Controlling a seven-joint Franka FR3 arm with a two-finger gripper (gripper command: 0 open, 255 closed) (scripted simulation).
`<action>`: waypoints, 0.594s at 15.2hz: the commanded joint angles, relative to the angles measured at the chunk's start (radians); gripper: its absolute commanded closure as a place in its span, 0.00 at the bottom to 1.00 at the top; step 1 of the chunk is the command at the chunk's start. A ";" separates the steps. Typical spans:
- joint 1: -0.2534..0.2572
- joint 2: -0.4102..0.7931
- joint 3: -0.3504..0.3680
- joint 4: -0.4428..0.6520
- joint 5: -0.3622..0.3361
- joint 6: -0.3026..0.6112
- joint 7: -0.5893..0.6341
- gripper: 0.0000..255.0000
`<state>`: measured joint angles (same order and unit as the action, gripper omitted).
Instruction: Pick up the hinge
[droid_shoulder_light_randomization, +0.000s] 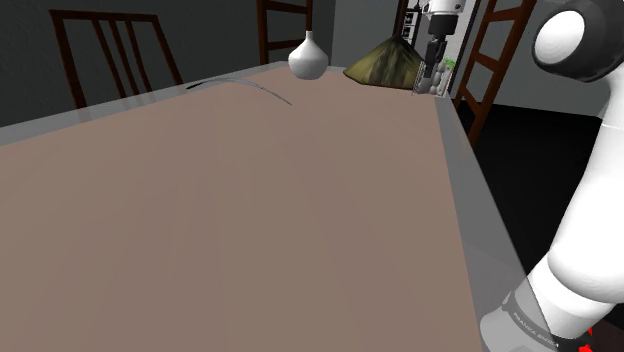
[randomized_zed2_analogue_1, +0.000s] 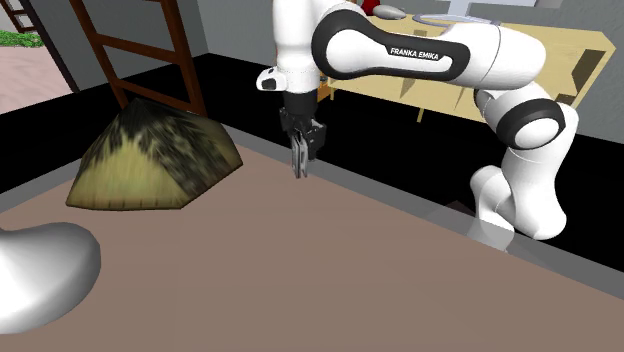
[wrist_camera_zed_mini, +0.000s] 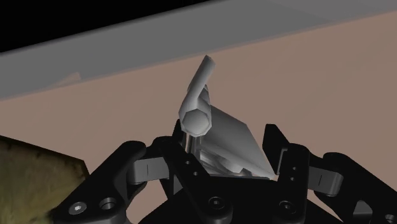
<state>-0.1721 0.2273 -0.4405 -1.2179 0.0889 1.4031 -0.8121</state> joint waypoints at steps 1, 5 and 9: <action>-0.007 0.021 -0.001 0.059 0.010 -0.040 -0.001 1.00; -0.031 0.070 -0.004 0.186 0.033 -0.121 -0.009 1.00; -0.061 0.123 -0.005 0.312 0.059 -0.197 -0.015 1.00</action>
<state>-0.2274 0.3394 -0.4453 -0.9335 0.1427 1.2238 -0.8266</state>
